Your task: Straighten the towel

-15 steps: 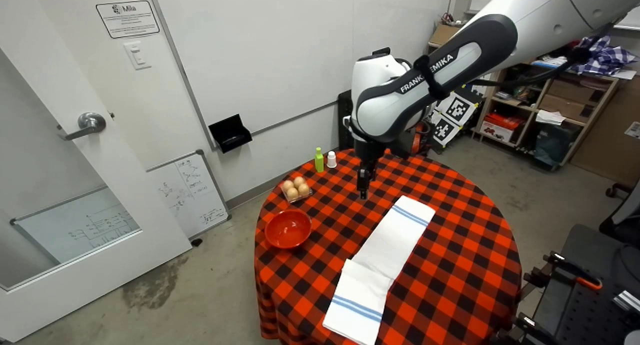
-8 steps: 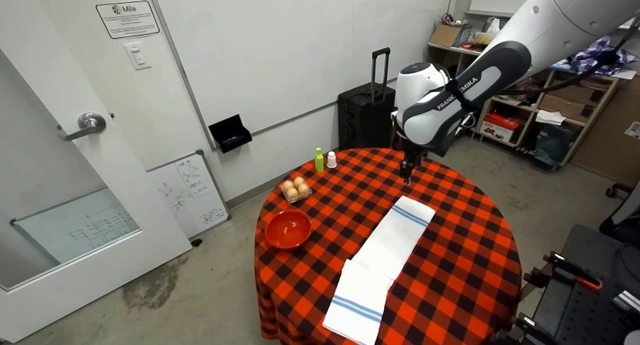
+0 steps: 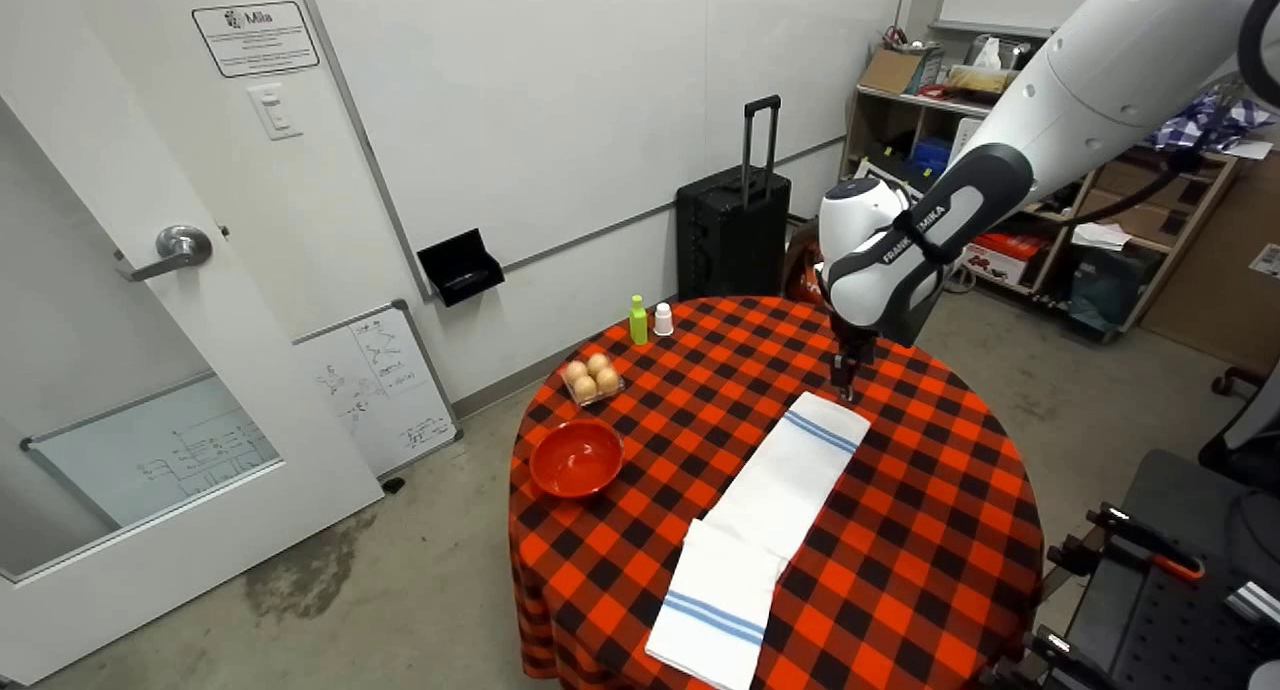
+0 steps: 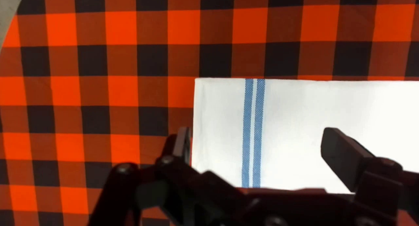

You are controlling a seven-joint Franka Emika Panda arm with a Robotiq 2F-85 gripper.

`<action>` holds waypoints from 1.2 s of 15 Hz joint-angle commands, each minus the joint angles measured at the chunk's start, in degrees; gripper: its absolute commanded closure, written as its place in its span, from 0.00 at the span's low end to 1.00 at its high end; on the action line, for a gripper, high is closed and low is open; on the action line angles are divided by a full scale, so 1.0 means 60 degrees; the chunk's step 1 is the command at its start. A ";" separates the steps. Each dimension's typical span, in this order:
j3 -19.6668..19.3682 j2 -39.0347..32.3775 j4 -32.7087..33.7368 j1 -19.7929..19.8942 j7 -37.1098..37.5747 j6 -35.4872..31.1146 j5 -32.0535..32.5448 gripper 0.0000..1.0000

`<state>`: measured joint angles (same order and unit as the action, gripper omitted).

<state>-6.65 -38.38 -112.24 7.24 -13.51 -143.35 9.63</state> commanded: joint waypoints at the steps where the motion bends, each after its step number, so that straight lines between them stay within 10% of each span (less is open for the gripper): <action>1: 0.0072 -0.0998 0.0630 0.0342 -0.0064 -0.0439 0.0017 0.00; 18: 0.2137 -0.3699 0.3719 0.2854 -0.1861 0.0016 -0.2082 0.00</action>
<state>4.16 -57.90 -94.53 22.54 -21.60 -145.60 -0.59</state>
